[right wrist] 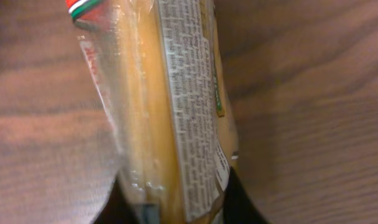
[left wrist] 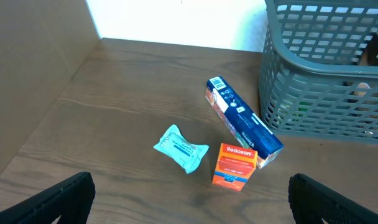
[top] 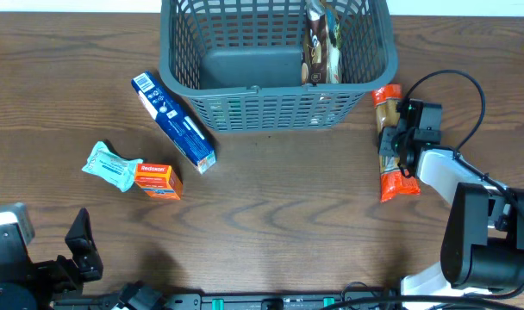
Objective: Pack container
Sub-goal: 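Grasp the pasta package with the right gripper and lift it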
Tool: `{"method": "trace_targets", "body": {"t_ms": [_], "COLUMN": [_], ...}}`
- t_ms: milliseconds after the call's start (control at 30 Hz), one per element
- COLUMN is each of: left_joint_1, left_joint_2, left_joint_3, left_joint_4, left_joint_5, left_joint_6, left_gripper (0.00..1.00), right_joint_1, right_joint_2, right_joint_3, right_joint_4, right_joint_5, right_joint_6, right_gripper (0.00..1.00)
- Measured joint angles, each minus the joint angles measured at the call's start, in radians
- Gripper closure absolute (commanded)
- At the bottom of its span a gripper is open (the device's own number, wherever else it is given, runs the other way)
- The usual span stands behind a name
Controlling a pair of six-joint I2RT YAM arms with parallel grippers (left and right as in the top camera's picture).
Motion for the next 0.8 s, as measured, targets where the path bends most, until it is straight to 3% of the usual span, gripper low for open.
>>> {"method": "trace_targets", "body": {"t_ms": [500, 800], "left_joint_1": [0.000, 0.000], "left_joint_2": [0.000, 0.000], "left_joint_3": [0.000, 0.000], "left_joint_4": [0.000, 0.000], "left_joint_5": [0.000, 0.000], "left_joint_6": [0.000, 0.000], "left_gripper": [0.01, 0.01], "right_joint_1": [-0.015, -0.042], "right_joint_2": [-0.006, -0.185], "right_joint_3": [0.061, 0.228], "right_joint_4": [-0.077, -0.124], "right_joint_5": [-0.027, -0.025], "right_joint_6": [0.143, 0.160], "right_gripper": [0.99, 0.99]}}
